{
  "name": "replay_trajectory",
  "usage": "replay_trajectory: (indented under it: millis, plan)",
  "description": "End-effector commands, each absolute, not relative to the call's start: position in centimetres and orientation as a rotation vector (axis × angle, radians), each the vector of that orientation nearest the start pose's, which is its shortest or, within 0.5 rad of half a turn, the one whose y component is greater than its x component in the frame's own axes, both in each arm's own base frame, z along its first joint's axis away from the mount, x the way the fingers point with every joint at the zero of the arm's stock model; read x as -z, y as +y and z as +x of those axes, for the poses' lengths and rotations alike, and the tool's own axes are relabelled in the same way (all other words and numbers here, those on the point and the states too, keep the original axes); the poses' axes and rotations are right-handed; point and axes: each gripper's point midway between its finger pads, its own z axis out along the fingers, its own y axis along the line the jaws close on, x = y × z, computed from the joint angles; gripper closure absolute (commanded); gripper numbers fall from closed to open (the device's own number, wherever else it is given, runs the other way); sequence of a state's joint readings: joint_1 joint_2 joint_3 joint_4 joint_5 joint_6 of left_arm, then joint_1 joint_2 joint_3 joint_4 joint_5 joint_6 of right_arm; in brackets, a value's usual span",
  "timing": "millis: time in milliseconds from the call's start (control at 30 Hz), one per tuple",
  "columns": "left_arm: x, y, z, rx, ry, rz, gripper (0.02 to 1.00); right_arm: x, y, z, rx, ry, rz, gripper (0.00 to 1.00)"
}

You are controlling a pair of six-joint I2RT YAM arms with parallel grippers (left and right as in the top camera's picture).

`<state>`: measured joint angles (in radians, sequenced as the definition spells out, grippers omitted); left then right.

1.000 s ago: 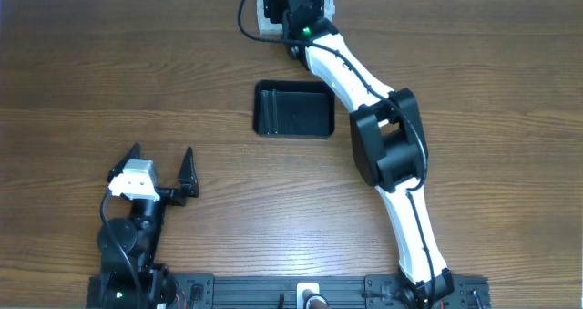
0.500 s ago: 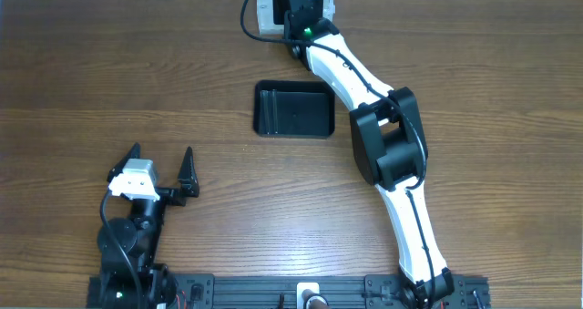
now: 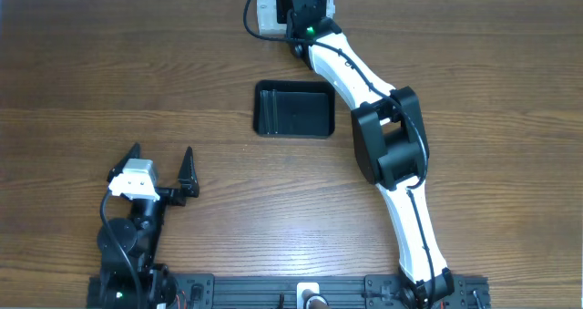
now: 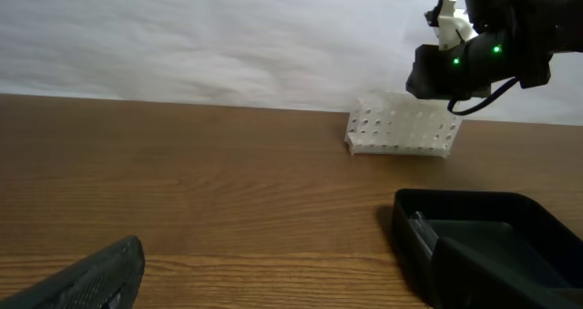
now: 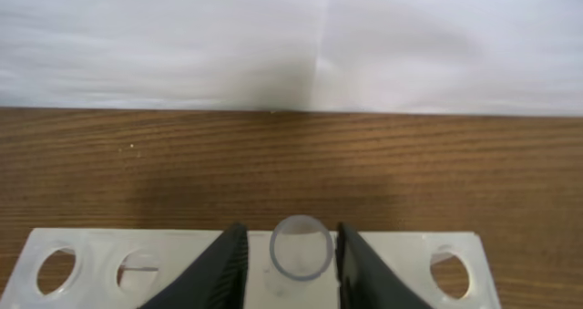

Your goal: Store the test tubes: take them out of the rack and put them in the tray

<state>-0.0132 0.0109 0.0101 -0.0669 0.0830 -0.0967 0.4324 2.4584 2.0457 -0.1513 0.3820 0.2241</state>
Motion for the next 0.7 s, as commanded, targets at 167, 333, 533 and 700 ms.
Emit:
replay_trajectory:
  millis: [167,333,533,700]
  plan:
    - [-15.9,-1.9,24.5,0.151,1.638,0.016,0.018,-11.6,21.6,64.1,0.052,2.071,0.015,0.807]
    - [-15.9,-1.9,24.5,0.151,1.638,0.016,0.018,-11.6,21.5,64.1,0.054,2.07,0.017,0.849]
    - [-15.9,-1.9,24.5,0.151,1.638,0.016,0.018,-12.1,21.6,64.1,0.053,2.063,0.015,0.858]
    - [-15.9,-1.9,24.5,0.151,1.638,0.016,0.018,-17.1,21.5,63.8,0.07,1.988,0.018,0.86]
